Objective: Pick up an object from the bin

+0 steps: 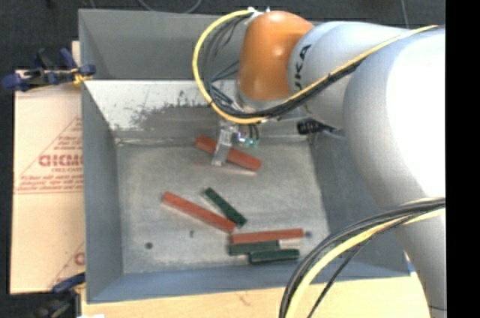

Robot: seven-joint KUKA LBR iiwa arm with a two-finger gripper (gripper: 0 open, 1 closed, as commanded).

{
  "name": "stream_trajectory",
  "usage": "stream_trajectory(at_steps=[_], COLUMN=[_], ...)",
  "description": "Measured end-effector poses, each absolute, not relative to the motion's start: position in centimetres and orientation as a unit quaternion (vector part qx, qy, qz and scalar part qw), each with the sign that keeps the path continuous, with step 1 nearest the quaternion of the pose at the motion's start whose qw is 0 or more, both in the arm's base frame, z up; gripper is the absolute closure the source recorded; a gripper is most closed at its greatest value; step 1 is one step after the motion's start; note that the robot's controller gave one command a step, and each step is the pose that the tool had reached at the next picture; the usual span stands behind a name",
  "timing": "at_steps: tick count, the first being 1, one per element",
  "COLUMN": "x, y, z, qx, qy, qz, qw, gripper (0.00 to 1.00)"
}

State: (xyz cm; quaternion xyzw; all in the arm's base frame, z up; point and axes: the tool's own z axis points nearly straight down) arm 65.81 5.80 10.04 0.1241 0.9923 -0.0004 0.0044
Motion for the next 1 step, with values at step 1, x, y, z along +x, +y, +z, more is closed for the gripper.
stream_trajectory(at_steps=[1], x=[66.1], y=[5.77], z=[15.64], qx=[0.123], qy=[0.992], qz=[0.001], qw=[0.006], gripper=[1.0])
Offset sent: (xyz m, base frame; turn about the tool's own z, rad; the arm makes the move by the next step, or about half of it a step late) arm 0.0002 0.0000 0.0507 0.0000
